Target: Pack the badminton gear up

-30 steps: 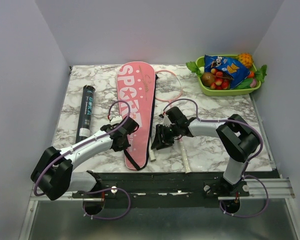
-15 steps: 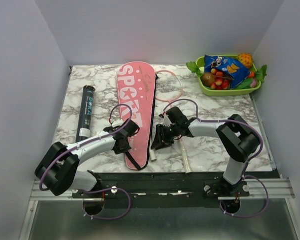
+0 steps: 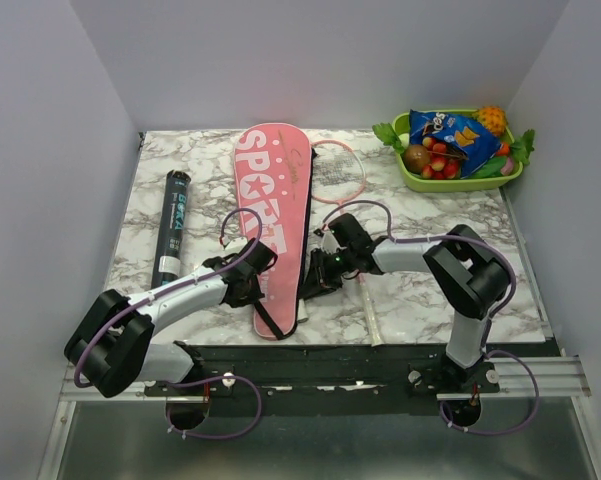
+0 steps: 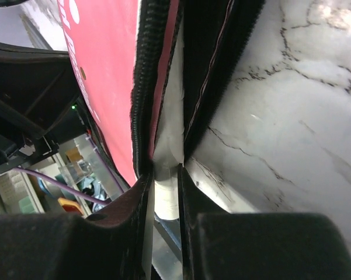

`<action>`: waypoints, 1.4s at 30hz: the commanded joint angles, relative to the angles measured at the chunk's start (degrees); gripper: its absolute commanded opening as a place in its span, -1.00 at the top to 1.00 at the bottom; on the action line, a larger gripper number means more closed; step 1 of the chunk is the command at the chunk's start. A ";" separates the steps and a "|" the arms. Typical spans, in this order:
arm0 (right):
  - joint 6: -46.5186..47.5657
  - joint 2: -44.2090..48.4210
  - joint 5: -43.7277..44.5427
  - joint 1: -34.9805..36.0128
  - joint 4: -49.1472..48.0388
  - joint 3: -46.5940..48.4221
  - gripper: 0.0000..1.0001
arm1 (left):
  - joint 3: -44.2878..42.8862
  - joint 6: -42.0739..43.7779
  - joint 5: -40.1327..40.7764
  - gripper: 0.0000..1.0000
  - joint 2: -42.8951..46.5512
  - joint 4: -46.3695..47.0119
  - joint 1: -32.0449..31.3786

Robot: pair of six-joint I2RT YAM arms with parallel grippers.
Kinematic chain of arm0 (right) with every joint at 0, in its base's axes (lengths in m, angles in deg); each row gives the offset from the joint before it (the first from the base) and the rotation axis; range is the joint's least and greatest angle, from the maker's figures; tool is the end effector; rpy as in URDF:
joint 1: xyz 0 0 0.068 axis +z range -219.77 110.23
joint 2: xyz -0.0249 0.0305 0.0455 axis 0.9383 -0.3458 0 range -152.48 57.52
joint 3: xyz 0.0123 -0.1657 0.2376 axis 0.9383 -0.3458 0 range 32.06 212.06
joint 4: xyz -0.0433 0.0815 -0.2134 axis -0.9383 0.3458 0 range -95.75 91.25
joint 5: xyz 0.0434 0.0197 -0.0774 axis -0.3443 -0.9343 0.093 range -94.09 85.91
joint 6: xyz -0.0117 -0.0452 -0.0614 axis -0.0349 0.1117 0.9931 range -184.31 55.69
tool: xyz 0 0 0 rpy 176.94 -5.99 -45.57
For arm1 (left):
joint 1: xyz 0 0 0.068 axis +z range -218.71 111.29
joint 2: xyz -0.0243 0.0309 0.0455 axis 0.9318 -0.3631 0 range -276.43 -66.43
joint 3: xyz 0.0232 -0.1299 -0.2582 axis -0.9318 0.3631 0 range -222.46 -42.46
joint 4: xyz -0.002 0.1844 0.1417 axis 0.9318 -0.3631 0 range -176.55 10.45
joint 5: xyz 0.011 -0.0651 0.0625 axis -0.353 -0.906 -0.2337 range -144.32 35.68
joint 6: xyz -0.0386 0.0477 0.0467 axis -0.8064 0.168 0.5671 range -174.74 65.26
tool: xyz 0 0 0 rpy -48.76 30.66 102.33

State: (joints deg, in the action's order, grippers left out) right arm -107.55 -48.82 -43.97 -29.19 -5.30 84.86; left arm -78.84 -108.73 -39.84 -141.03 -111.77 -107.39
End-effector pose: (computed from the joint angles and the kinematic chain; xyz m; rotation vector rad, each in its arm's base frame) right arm 0.2366 0.2581 0.1468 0.2657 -2.8148 -1.3677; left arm 0.1635 -0.1099 0.1702 -0.4220 2.6915 -0.1003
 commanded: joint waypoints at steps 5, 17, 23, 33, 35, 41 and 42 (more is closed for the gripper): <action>-5.53 -3.78 -4.41 1.17 -11.60 0.82 0.66 | 1.93 0.38 -5.51 1.00 -0.80 4.45 -0.17; -14.67 -10.99 -6.09 4.77 -22.68 7.57 0.72 | 1.75 1.18 -6.48 1.00 -0.54 4.54 -0.17; -19.33 -14.06 -5.91 7.93 -25.23 10.48 0.73 | 1.58 1.26 -6.74 1.00 -0.71 4.98 -0.17; -14.69 -9.59 -4.08 7.41 -20.32 6.89 0.31 | 0.96 1.35 -4.99 1.00 -0.19 4.98 -0.08; -12.67 -7.75 -2.76 6.80 -15.50 6.88 0.25 | 0.61 0.74 -3.94 1.00 0.69 3.23 -0.17; -1.16 -1.68 6.38 5.66 4.19 9.86 0.14 | -2.72 0.21 -0.86 1.00 2.71 -3.71 -0.08; 0.08 -1.15 10.31 5.57 7.08 10.91 0.11 | -3.08 0.21 -0.25 1.00 3.06 -4.33 -0.17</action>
State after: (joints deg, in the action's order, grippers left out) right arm -116.21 -53.59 -43.66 -23.23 -13.24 92.68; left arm -78.86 -107.38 -42.07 -140.23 -111.45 -107.19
